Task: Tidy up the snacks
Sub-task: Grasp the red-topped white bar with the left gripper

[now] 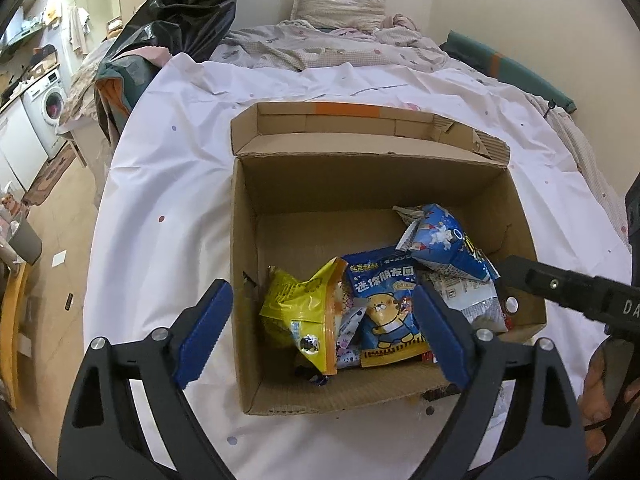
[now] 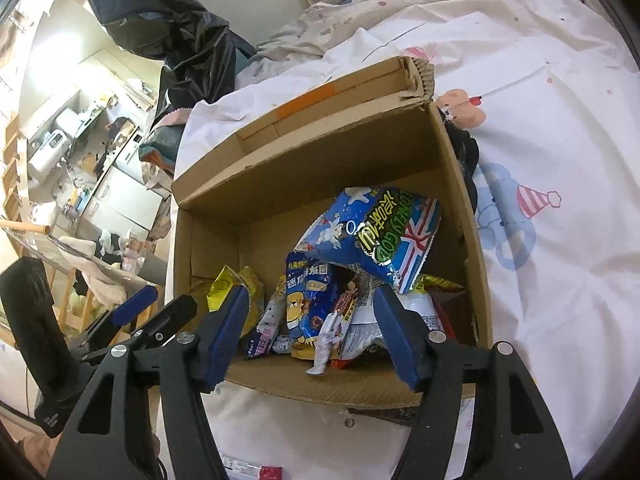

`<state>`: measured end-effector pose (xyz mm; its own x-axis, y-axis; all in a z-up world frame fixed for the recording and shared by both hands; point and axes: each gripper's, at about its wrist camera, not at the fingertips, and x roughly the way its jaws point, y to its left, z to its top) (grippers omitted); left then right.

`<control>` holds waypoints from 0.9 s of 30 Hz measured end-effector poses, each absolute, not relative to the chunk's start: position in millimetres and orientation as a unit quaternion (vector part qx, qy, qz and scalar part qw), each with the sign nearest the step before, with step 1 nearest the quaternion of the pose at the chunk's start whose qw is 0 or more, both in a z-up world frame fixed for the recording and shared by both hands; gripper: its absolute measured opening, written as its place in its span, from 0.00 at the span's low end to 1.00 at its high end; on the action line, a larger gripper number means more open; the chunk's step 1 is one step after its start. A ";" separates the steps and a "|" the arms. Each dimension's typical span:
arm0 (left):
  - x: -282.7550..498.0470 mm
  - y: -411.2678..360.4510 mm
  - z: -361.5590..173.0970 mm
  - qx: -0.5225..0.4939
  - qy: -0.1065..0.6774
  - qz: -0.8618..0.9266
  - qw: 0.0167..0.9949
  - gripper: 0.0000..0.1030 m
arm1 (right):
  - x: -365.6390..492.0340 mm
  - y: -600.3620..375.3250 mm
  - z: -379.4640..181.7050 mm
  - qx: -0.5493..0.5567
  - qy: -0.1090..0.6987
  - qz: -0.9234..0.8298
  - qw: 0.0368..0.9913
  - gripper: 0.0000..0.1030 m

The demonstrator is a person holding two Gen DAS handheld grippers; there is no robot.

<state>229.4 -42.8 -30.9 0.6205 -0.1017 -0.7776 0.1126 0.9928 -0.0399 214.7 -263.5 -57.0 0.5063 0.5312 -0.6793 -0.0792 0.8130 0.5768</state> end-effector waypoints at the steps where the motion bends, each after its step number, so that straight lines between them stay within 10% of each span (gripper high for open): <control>1: 228.4 -41.2 -30.1 0.005 0.431 -0.059 0.900 0.87 | 214.2 -264.9 -56.1 0.247 0.461 0.183 0.833 0.66; 27: 169.3 18.0 -41.7 -0.062 0.537 -0.089 0.837 0.86 | 137.2 -285.5 -58.2 0.265 0.478 0.154 0.823 0.66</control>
<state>169.3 18.0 -41.7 0.4075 -0.2145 -0.8877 0.0819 0.9767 -0.1984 137.2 -285.5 -58.2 0.4949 0.5079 -0.7051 -0.0002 0.8115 0.5844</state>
